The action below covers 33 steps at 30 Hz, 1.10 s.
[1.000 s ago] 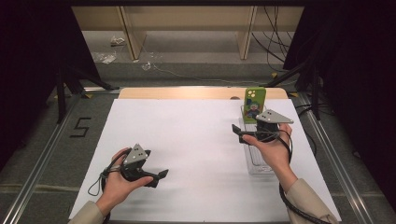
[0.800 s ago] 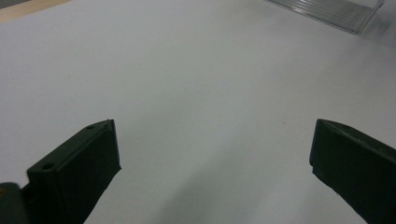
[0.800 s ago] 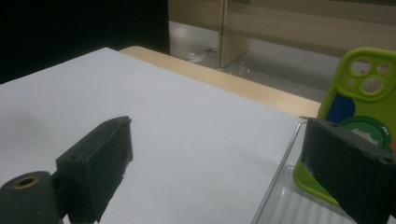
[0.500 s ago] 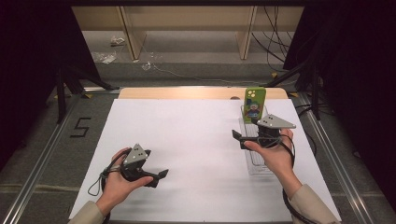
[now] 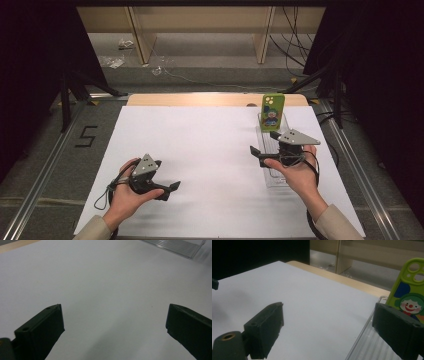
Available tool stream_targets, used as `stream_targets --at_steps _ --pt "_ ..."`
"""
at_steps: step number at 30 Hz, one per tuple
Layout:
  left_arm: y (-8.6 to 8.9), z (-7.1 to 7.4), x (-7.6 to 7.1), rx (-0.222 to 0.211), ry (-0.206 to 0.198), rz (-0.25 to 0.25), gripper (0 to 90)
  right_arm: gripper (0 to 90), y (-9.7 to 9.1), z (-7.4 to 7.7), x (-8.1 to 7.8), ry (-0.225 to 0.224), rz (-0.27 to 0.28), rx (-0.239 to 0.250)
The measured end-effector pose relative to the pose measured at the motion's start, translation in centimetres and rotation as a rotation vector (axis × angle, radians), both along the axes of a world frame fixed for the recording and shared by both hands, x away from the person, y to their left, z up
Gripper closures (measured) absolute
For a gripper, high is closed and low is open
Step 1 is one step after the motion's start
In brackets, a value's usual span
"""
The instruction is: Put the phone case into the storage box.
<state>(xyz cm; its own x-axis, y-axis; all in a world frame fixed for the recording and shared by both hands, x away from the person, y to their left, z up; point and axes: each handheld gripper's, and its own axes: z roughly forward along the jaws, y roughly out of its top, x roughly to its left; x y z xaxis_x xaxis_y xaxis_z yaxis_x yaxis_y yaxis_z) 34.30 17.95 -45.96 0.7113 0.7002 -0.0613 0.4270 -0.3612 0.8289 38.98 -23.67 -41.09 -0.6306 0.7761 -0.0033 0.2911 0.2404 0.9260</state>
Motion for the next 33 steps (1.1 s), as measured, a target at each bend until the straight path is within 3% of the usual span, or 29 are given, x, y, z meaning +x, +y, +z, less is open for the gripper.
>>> stream_targets --at_steps 33 --pt "0.1 0.1 0.0 -0.003 -0.004 0.005 0.9 11.3 -0.9 -0.9 -2.0 -0.005 0.054 0.001"
